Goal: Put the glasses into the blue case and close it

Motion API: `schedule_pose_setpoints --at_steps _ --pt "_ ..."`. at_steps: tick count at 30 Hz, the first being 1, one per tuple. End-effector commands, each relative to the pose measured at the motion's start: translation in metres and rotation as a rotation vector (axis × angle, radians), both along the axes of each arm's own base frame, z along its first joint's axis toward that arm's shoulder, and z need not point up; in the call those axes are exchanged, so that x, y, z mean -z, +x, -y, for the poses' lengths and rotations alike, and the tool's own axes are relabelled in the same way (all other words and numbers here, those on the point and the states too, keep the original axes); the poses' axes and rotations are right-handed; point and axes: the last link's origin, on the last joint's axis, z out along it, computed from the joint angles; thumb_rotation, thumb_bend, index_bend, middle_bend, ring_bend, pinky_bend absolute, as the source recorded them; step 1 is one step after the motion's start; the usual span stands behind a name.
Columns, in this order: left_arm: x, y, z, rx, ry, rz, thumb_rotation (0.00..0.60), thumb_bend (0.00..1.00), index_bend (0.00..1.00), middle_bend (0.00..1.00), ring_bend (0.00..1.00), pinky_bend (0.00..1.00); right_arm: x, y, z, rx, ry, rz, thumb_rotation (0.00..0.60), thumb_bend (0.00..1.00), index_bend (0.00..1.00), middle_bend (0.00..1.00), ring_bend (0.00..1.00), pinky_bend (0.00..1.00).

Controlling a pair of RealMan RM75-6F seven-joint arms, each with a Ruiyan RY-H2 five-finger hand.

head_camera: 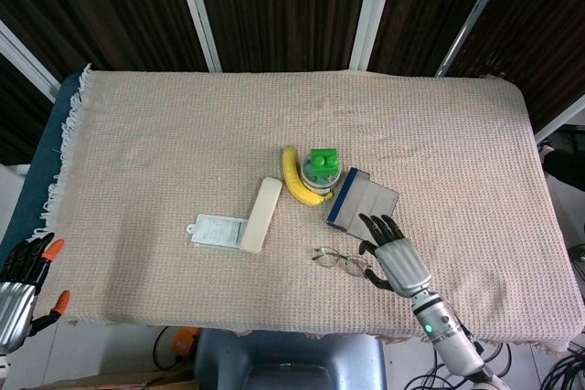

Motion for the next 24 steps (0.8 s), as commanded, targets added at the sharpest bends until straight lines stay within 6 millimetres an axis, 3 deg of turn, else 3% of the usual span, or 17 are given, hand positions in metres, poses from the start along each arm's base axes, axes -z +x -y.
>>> schedule_pose_setpoints --at_steps 1,24 --pt "-0.001 -0.001 0.002 0.003 -0.007 0.003 0.600 0.37 0.00 0.00 0.00 0.02 0.020 0.023 0.013 0.026 -0.003 -0.006 0.600 0.48 0.58 0.09 0.00 0.00" --pt "-0.008 -0.001 0.008 0.050 -0.027 0.044 0.600 0.38 0.00 0.00 0.00 0.02 0.060 0.039 0.022 0.106 -0.024 -0.227 0.600 0.51 0.58 0.10 0.00 0.00"
